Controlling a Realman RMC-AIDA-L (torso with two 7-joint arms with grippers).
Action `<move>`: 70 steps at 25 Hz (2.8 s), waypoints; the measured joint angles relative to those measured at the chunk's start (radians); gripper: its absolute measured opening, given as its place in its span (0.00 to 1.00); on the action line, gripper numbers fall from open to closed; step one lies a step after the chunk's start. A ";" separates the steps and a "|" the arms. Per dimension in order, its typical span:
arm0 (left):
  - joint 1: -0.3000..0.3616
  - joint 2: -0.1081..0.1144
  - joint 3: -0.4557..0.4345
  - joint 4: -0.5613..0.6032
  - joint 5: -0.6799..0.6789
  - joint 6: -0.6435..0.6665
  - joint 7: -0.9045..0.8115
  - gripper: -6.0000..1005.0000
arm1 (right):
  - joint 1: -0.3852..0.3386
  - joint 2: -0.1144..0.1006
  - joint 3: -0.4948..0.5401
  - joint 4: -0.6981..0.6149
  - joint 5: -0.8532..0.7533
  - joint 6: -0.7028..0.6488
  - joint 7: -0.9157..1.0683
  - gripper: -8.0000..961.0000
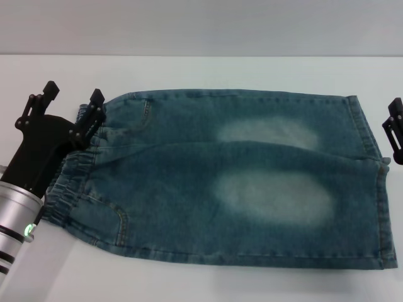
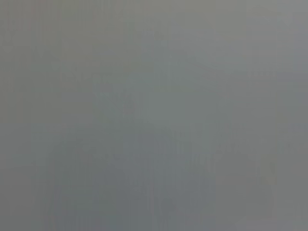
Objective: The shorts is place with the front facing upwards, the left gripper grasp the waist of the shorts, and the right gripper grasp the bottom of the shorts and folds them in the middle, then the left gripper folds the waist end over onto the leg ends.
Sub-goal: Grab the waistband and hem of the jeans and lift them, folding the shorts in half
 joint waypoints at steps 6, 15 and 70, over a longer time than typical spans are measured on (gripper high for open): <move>0.003 0.001 0.000 0.000 0.000 0.000 0.000 0.84 | -0.001 0.000 -0.002 0.004 -0.002 0.010 -0.002 0.82; 0.045 0.014 -0.007 -0.150 0.008 -0.159 0.001 0.83 | -0.080 -0.048 0.088 0.343 0.001 0.379 -0.191 0.82; -0.010 0.003 -0.371 -1.102 0.039 -2.400 0.172 0.80 | -0.175 0.003 1.023 1.190 -0.074 2.440 0.053 0.82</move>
